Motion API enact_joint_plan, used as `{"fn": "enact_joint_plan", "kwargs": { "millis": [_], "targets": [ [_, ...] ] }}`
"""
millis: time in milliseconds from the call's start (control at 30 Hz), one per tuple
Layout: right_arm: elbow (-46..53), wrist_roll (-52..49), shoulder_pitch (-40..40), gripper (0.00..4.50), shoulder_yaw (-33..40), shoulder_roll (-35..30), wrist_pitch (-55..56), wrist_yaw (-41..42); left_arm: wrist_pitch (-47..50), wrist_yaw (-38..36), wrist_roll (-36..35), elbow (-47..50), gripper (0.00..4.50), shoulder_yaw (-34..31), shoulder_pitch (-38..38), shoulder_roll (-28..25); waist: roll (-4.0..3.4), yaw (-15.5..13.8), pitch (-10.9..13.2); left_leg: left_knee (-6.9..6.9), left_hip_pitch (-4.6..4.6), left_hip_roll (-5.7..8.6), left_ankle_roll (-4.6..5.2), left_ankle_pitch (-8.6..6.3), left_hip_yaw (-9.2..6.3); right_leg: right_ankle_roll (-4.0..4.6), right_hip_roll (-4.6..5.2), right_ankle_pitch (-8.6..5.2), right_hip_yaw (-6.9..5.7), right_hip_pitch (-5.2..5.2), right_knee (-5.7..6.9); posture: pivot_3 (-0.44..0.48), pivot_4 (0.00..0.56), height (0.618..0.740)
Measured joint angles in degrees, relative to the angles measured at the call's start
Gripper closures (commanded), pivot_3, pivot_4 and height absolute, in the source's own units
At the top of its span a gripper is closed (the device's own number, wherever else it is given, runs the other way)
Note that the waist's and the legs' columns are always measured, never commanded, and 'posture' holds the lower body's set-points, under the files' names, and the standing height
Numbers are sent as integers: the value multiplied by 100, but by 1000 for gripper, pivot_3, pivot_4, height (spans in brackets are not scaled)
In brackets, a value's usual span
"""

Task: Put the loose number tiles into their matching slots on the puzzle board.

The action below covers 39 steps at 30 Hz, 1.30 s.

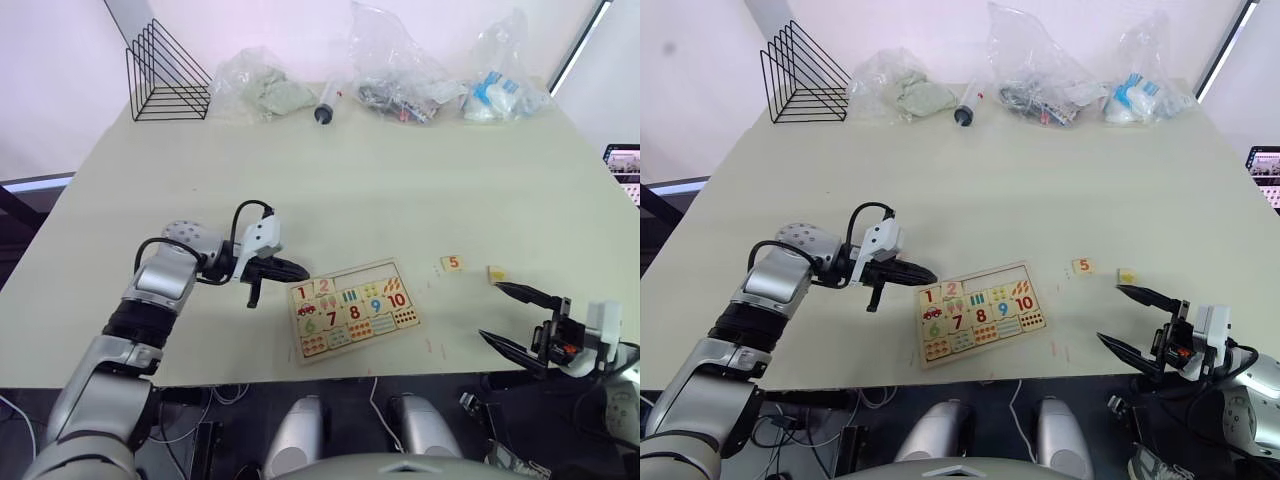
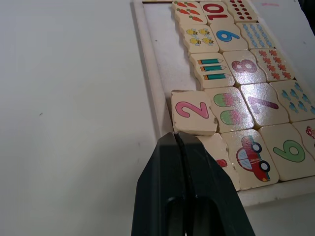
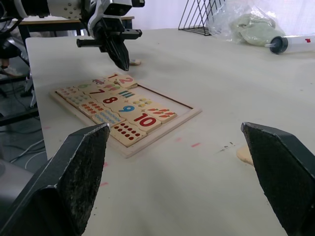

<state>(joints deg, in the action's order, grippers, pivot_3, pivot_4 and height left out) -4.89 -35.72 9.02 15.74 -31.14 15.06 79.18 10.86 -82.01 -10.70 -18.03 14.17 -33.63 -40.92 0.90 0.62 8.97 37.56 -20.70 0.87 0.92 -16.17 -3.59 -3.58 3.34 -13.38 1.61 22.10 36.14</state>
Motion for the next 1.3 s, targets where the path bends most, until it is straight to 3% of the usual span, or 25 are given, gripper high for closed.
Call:
{"fn": "enact_joint_plan", "kwargs": {
  "millis": [1300],
  "targets": [
    [44, 0, 56, 0, -1, 2, 11, 25, -350, -24, 342, -514, 4467, -2, -120, 324, 0, 2, 0, 1, 2, 0, 0, 0, -3, 0, 0, 0, 0, 0, 5, 0, 150, 740]
  ]
}}
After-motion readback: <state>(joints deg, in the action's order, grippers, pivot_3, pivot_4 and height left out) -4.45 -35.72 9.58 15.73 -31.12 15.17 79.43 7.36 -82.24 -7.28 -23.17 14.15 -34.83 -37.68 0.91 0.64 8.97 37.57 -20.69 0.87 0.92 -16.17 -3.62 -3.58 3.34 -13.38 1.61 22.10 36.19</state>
